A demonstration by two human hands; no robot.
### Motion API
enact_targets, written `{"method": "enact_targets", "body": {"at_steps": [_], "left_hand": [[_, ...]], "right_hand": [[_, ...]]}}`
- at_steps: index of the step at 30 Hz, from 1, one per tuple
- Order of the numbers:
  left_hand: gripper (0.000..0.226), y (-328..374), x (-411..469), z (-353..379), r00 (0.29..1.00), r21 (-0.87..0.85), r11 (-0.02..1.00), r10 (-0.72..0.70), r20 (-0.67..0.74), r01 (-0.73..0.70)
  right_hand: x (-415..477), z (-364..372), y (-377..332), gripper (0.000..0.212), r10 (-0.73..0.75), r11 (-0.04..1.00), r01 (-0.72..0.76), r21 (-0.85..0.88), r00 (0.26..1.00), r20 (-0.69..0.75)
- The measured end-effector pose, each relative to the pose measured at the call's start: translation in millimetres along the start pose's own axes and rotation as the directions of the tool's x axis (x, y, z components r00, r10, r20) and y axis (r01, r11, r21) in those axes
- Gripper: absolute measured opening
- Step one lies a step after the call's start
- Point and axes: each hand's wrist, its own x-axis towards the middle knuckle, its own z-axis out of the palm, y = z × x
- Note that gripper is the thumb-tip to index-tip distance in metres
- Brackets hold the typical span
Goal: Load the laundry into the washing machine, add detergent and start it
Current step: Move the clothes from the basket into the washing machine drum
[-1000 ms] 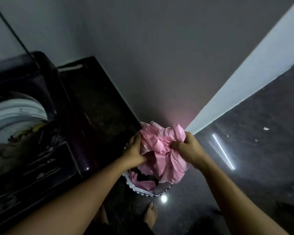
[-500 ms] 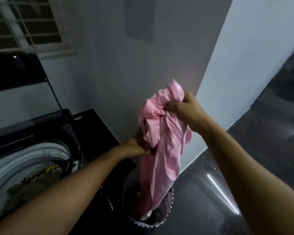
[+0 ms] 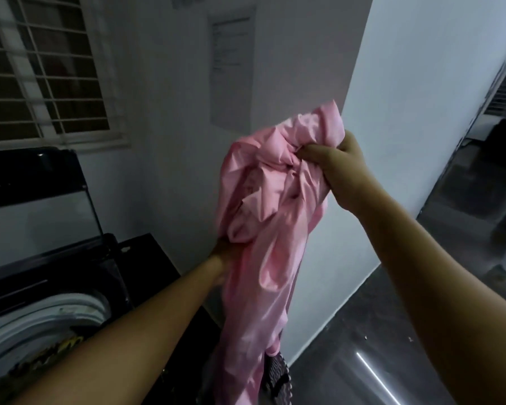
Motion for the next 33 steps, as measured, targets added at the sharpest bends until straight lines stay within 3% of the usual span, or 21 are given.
{"method": "enact_targets", "body": {"at_steps": [2, 4, 8, 9, 11, 13, 15, 17, 19, 21, 24, 29, 33], "left_hand": [[0.021, 14.3, 6.1, -1.3, 0.997, -0.083, 0.997, -0.006, -0.075, -0.001], [0.024, 34.0, 12.6, 1.5, 0.992, -0.082, 0.997, -0.008, -0.125, -0.002], [0.035, 64.1, 13.4, 18.3, 0.995, -0.024, 0.998, 0.052, -0.084, -0.054], [0.037, 70.3, 12.7, 25.4, 0.993, -0.002, 0.997, 0.082, -0.085, -0.083], [0.037, 80.1, 10.6, 38.5, 0.986, 0.009, 0.99, 0.142, -0.085, -0.142], [0.04, 83.7, 9.3, 49.1, 0.984, 0.035, 0.986, 0.165, -0.072, -0.163], [0.042, 80.8, 8.8, 55.5, 0.979, 0.098, 0.975, 0.202, -0.017, -0.199], [0.041, 76.6, 6.8, 62.0, 0.974, 0.138, 0.964, 0.226, 0.038, -0.229], [0.041, 72.1, 3.6, 71.3, 0.974, 0.112, 0.971, 0.202, 0.098, -0.213], [0.048, 71.1, -0.4, 76.4, 0.98, 0.097, 0.981, 0.157, 0.121, -0.17], [0.042, 77.7, -4.2, 62.9, 0.944, 0.107, 0.978, 0.139, 0.298, -0.178], [0.051, 78.6, -9.8, 25.2, 0.919, 0.181, 0.961, 0.13, 0.373, -0.21], [0.057, 59.6, -15.8, 8.7, 0.938, 0.185, 0.956, 0.165, 0.306, -0.229]], "right_hand": [[-2.6, -20.4, 16.9, 0.019, 0.01, 0.982, 0.002, -0.191, 0.998, 0.061], [-8.9, -38.1, 42.4, 0.012, 0.076, 0.922, -0.019, -0.386, 0.988, 0.133], [-25.8, -57.7, 101.1, 0.023, 0.231, 0.693, -0.048, -0.719, 0.96, 0.159], [-31.7, -57.5, 109.4, 0.026, 0.248, 0.682, -0.038, -0.731, 0.951, 0.182], [-43.0, -53.5, 116.2, 0.028, 0.348, 0.754, -0.096, -0.65, 0.898, 0.271], [-49.2, -45.8, 110.6, 0.03, 0.518, 0.791, -0.249, -0.559, 0.759, 0.395], [-49.1, -39.5, 111.1, 0.046, 0.643, 0.721, -0.314, -0.618, 0.636, 0.427], [-47.6, -30.8, 117.3, 0.068, 0.676, 0.692, -0.32, -0.647, 0.602, 0.425], [-47.4, -20.5, 131.0, 0.077, 0.638, 0.727, -0.34, -0.597, 0.656, 0.403], [-50.9, -9.6, 146.2, 0.062, 0.543, 0.792, -0.34, -0.508, 0.773, 0.329], [-55.2, -3.9, 164.8, 0.052, 0.392, 0.88, -0.33, -0.341, 0.911, 0.13], [-44.0, -9.6, 175.7, 0.042, 0.378, 0.92, -0.375, -0.111, 0.926, 0.005], [-29.3, -10.0, 166.5, 0.012, 0.36, 0.932, -0.361, -0.006, 0.931, -0.064]]}}
